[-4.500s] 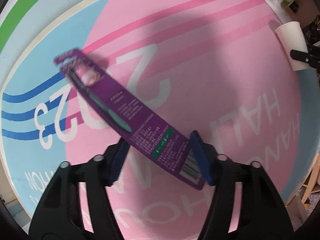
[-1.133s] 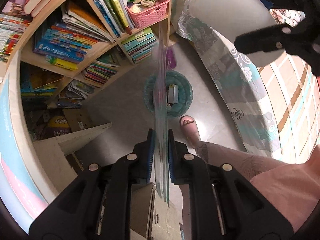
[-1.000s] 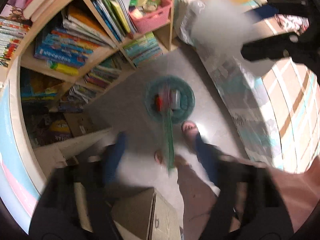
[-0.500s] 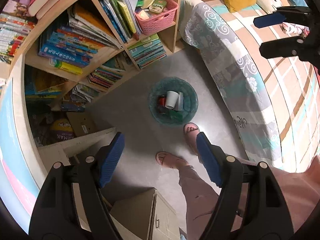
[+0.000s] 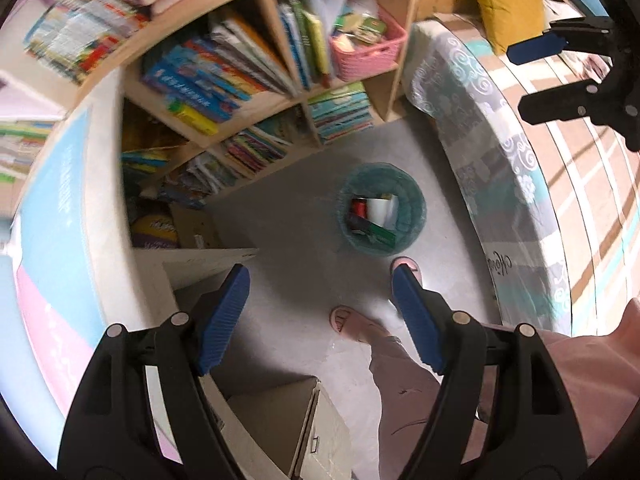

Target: Collect trash

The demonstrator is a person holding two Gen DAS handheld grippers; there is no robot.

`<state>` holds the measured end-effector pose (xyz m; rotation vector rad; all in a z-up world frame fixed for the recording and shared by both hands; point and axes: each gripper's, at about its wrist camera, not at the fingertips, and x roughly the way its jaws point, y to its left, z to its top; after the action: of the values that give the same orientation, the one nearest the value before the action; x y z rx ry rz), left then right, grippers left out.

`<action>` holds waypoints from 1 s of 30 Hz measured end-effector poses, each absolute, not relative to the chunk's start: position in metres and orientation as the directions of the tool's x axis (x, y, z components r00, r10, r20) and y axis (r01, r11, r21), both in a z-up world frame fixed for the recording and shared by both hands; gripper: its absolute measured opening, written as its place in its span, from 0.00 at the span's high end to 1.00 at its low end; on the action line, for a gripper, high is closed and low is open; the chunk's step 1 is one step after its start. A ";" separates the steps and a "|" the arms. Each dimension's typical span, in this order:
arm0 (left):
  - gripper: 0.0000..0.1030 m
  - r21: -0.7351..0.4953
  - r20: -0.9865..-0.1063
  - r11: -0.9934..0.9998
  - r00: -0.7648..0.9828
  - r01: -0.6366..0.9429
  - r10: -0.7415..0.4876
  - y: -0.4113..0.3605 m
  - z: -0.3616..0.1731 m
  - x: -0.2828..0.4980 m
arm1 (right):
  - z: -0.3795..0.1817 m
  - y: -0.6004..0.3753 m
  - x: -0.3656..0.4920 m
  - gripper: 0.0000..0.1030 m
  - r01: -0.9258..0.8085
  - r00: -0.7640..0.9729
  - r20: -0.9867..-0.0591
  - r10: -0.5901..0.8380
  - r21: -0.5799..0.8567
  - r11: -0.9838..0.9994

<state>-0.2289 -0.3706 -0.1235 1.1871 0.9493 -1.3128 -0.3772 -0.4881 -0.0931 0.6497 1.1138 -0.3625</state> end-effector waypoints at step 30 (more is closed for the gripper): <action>0.30 0.124 -0.948 0.408 0.230 0.905 -0.222 -0.225 -0.096 -0.065 | -0.039 -0.395 -0.172 0.16 0.171 0.426 -0.894 0.138 0.229 0.958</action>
<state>-0.0648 -0.2249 -0.0963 0.8104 1.0493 -0.9044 -0.1720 -0.3955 -0.0390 0.3059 1.1351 -0.0211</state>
